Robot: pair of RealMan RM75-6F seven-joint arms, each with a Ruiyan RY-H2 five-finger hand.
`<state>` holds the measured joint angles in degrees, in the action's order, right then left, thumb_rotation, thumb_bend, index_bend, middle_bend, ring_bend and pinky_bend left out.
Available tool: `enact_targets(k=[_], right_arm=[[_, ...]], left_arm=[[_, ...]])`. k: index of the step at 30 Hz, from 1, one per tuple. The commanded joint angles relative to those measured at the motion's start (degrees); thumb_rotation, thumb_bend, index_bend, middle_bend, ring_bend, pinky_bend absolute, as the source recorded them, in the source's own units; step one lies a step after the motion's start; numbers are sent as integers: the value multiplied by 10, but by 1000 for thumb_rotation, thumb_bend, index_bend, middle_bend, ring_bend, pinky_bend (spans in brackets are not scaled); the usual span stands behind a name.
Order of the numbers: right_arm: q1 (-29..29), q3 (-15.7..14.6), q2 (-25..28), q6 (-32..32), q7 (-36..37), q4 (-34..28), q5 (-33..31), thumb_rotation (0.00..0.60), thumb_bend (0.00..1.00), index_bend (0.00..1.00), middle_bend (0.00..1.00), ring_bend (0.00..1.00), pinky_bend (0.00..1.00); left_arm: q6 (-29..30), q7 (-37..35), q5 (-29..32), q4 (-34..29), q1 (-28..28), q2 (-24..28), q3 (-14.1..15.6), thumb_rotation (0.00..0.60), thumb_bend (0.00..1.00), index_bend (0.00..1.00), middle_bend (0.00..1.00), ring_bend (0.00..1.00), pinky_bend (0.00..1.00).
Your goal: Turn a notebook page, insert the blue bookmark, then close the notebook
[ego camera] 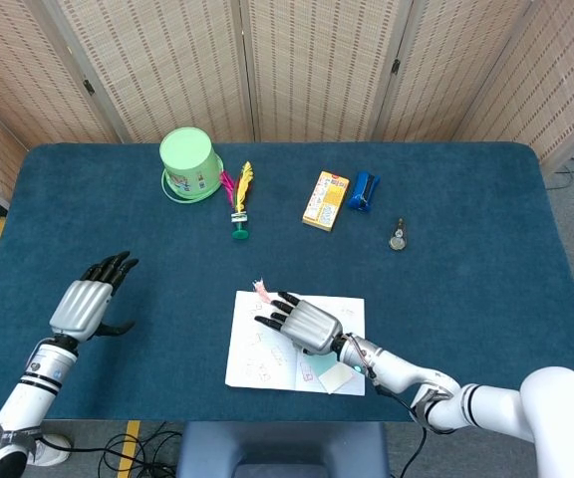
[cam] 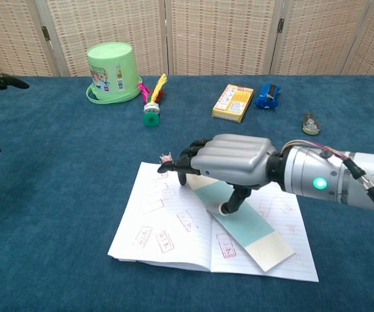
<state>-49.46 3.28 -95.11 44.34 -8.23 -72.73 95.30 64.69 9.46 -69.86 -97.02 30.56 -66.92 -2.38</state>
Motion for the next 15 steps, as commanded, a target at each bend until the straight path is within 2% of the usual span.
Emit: enact_targets(k=[1, 15], right_arm=[[-3, -1, -1, -3, -3, 5, -6, 600, 346, 19, 261, 100, 112], [11, -14, 25, 16, -15, 4, -36, 600, 346, 19, 261, 99, 106]], left_arm=[[-1, -3, -3, 1, -3, 1, -1, 600, 225, 8, 0, 36, 157], [-2, 0, -25, -5, -16, 3, -1, 600, 225, 8, 0, 36, 157]])
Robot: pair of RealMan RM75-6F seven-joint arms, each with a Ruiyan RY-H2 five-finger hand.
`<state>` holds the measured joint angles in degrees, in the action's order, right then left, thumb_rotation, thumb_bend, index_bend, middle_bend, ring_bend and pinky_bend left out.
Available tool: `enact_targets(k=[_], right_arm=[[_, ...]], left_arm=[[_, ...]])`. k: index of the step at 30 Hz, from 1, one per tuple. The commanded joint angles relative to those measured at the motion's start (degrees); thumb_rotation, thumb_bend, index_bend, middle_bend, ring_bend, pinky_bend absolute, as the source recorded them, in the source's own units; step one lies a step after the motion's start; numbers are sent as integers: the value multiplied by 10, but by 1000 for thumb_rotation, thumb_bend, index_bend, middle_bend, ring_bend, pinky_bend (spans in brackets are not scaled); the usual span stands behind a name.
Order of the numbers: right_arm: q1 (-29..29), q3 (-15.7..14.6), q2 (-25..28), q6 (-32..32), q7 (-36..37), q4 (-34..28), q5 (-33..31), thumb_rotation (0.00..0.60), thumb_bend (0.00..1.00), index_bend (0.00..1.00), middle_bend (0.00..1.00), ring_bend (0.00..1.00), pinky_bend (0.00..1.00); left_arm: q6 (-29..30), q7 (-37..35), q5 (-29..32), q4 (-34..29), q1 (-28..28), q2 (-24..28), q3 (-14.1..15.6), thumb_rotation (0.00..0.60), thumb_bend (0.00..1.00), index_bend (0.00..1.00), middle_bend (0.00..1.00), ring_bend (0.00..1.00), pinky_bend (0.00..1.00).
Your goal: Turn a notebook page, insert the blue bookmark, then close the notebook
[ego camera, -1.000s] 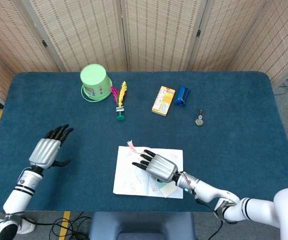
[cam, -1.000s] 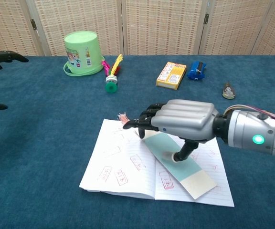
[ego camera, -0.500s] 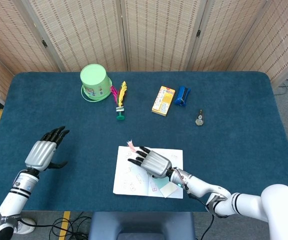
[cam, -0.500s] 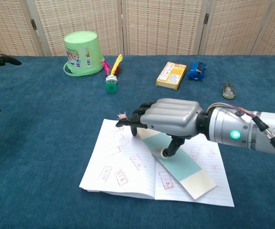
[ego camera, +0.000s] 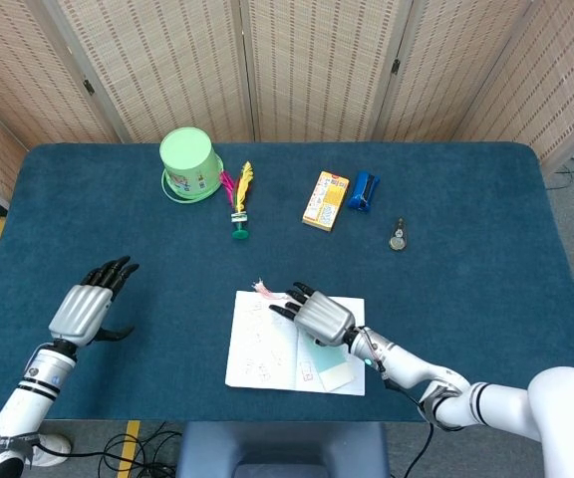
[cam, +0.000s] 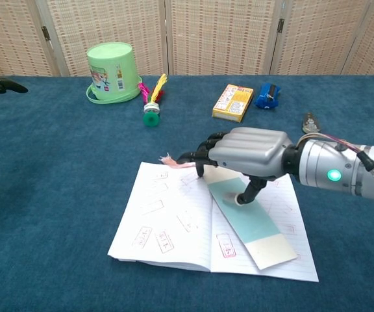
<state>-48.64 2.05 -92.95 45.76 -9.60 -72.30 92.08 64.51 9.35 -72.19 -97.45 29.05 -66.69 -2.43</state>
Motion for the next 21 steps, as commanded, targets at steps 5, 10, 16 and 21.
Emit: enact_targets(k=[5, 10, 16, 21], right_arm=[[11, -6, 14, 9, -2, -1, -15, 600, 345, 19, 261, 99, 105], [22, -10, 30, 31, 6, -12, -14, 600, 332, 19, 261, 100, 103], [35, -25, 53, 60, 17, -37, 3, 600, 297, 19, 259, 99, 104], [49, -53, 67, 86, 17, -58, 34, 600, 257, 19, 255, 100, 104]], left_arm=[[-4, 3, -6, -4, -4, 1, 0, 600, 225, 8, 0, 36, 157], [-7, 3, -7, -4, -6, 1, -1, 600, 225, 9, 0, 36, 157], [-10, 4, -5, -3, -9, 2, -3, 600, 225, 8, 0, 36, 157], [-9, 7, -8, -9, -12, 4, -4, 600, 225, 9, 0, 36, 157]])
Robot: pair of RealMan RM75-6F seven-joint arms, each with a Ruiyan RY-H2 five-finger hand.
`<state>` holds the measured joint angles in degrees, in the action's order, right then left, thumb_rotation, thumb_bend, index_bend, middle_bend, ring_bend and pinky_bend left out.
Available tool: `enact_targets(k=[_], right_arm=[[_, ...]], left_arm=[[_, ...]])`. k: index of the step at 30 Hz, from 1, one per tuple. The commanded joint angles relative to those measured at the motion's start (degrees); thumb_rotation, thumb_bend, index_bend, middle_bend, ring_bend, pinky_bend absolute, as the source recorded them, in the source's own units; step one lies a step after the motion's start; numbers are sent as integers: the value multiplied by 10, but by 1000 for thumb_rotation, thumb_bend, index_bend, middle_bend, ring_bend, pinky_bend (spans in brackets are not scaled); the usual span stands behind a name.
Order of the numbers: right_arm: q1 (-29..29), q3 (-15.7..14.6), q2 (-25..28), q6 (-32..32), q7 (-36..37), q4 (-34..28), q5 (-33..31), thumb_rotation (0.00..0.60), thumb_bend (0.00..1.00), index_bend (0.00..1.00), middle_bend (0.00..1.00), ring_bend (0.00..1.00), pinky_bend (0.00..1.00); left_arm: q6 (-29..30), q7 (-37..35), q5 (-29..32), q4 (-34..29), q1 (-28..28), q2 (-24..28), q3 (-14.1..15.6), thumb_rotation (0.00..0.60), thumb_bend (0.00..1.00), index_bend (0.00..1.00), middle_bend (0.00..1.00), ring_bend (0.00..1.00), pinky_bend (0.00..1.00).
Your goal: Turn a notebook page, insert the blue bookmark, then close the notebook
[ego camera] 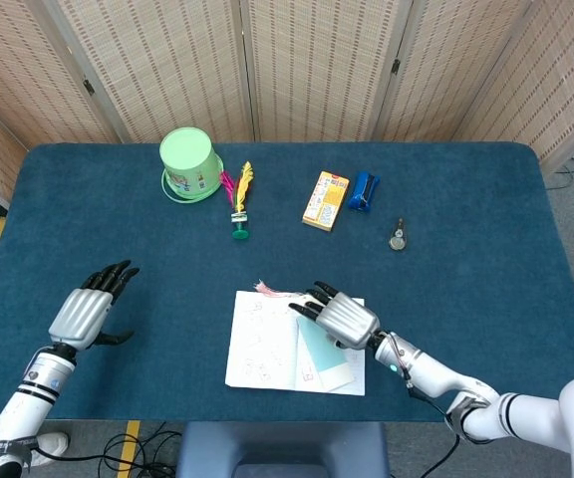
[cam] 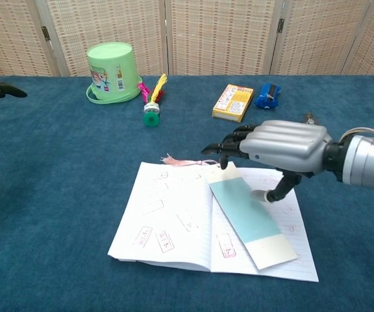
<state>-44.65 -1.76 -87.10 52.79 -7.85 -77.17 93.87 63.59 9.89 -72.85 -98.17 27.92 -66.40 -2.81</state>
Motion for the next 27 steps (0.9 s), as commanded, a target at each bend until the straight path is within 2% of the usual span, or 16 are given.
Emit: enact_targets(k=[1, 5, 11, 27], right_arm=[[14, -20, 11, 21, 0, -11, 20, 600, 239, 19, 253, 99, 103], [33, -36, 19, 51, 2, -11, 36, 600, 129, 19, 155, 48, 50], [51, -44, 17, 76, 5, -2, 45, 600, 61, 0, 37, 0, 0], [64, -61, 15, 70, 7, 0, 58, 600, 16, 0, 21, 0, 0]], left_arm=[[0, 3, -2, -2, -1, 2, 0, 600, 225, 8, 0, 36, 157], [0, 6, -2, -8, -3, 3, -1, 600, 225, 8, 0, 36, 157], [1, 12, -5, -16, -5, 5, -1, 600, 225, 8, 0, 36, 157], [-6, 16, -1, -21, -10, 7, -1, 600, 225, 8, 0, 36, 157]])
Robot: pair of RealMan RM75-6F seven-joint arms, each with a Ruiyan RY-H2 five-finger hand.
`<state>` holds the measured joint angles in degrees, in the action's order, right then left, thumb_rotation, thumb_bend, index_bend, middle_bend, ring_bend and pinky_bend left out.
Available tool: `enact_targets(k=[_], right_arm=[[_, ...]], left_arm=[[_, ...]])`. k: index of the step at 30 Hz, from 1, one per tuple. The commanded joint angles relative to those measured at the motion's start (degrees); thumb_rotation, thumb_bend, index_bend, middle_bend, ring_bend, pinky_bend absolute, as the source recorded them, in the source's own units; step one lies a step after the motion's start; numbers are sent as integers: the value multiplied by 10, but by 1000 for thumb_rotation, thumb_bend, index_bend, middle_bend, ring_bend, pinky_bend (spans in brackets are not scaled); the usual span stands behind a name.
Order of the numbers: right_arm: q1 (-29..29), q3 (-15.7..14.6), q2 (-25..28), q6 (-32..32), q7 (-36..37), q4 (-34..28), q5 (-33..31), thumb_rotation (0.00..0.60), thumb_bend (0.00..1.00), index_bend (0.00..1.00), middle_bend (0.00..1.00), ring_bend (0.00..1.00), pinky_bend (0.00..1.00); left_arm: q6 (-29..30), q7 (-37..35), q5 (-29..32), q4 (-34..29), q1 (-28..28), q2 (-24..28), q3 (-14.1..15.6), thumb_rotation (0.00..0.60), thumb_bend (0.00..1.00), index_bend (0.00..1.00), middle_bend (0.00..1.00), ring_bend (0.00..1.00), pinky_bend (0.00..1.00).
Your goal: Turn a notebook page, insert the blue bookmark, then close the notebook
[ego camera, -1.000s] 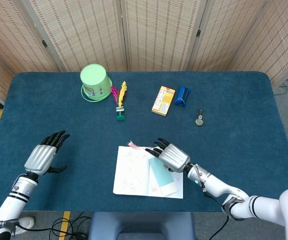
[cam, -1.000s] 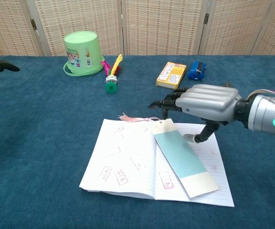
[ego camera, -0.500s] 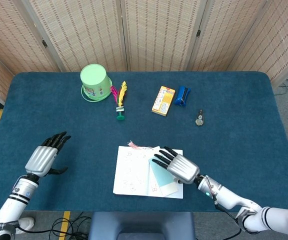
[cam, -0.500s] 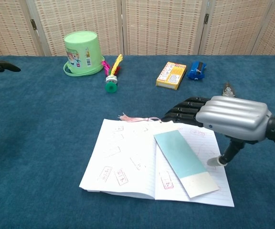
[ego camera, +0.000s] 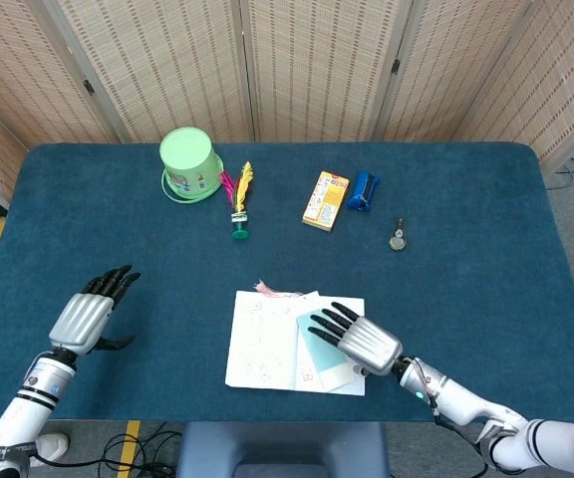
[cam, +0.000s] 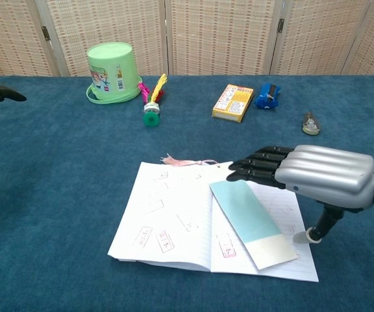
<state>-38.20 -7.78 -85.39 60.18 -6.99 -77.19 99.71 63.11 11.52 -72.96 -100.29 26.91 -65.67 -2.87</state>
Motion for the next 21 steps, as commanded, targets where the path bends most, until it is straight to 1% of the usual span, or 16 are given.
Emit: enact_targets(k=[1, 21], right_arm=[[-1, 0, -3, -6, -3, 1, 0, 600, 16, 0, 21, 0, 0], [-26, 19, -49, -34, -18, 7, 11, 600, 16, 0, 21, 0, 0]], left_arm=[[-2, 0, 0, 0, 0, 0, 0, 600, 225, 9, 0, 36, 157], [-6, -18, 1, 12, -8, 3, 0, 600, 225, 8, 0, 36, 157]])
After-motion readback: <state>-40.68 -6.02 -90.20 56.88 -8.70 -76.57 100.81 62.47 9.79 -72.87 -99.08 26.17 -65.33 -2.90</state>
